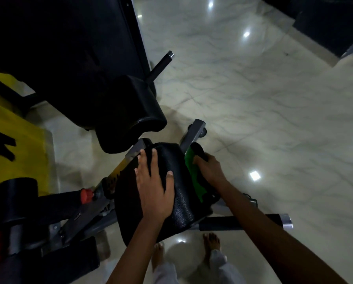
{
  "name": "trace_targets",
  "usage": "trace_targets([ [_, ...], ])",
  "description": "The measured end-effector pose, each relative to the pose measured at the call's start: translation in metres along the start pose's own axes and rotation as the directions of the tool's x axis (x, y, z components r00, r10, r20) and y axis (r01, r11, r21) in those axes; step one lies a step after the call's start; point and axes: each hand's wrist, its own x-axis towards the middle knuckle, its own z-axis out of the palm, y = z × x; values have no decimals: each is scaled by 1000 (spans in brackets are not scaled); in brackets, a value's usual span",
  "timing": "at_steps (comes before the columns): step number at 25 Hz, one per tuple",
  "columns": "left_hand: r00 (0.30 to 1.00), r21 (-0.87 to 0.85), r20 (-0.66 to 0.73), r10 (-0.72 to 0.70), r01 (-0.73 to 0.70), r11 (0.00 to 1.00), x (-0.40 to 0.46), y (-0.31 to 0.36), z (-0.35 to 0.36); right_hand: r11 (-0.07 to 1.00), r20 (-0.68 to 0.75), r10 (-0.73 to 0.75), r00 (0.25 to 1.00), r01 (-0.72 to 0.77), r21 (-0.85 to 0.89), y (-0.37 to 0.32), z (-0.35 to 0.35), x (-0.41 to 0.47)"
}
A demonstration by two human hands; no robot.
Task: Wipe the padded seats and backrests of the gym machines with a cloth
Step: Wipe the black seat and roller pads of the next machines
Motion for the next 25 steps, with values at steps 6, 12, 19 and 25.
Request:
trace_targets([
  [6,857,219,281,432,-496,840,19,-13,-7,918,-383,6,924,-157,-364,27,11,-78],
  [12,599,144,467,650,-777,613,52,-28,-25,933,-590,282,757,-361,-16,26,19,-76],
  [19,421,86,544,726,-888,451,80,-22,-28,907,-716,415,561,-192,376,54,57,-104],
  [25,277,24,587,761,-945,326,95,-22,-27,967,-814,256,522,-147,209,33,93,-138],
])
